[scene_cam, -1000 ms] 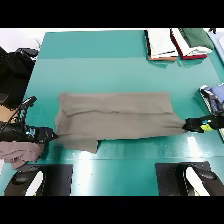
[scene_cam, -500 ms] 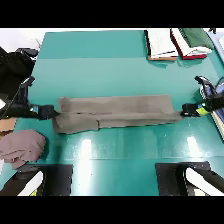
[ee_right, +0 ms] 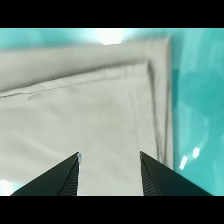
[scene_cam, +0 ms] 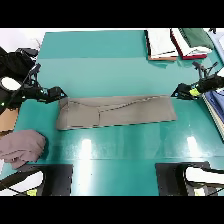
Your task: Fold the shirts.
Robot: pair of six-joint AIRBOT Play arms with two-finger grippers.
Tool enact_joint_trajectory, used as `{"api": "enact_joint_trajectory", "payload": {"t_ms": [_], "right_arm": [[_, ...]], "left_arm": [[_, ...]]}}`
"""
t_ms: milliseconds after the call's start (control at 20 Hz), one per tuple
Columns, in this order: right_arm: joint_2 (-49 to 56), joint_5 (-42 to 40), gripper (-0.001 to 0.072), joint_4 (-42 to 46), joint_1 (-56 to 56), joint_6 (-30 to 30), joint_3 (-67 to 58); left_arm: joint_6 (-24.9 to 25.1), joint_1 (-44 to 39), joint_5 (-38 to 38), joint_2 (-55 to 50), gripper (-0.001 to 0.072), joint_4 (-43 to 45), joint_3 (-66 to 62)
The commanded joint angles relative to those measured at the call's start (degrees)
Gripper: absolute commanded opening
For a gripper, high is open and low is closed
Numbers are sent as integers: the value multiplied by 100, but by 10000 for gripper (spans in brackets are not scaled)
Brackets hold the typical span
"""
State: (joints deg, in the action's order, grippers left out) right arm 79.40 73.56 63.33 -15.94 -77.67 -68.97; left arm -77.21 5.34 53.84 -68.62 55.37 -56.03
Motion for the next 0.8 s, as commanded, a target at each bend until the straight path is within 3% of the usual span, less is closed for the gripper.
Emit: {"api": "enact_joint_trajectory", "payload": {"t_ms": [0,50,100,150,300,500,700,750], "right_arm": [[164,361,454,-514,-498,442,-144],[160,553,461,-531,-713,527,-66],[162,664,516,-533,-942,568,83],[162,658,521,-535,-1154,623,284],[205,426,509,-546,-1598,938,999],[715,264,502,-1257,-1495,1296,1346],[1279,136,423,-1598,-817,1355,1034],[1370,136,309,-1613,-632,1412,901]], "left_arm": [[98,-2,168,-103,183,-184,-278],[125,-2,243,-103,29,-205,-278],[120,-2,284,-114,23,-219,-275],[118,-2,319,-114,23,-269,-273],[120,-271,350,-114,22,-439,-271],[-153,-1318,-393,-120,22,-444,-273],[-254,-2214,-542,-433,22,-446,-282],[-319,-2382,-588,-566,22,-455,-304]]}}
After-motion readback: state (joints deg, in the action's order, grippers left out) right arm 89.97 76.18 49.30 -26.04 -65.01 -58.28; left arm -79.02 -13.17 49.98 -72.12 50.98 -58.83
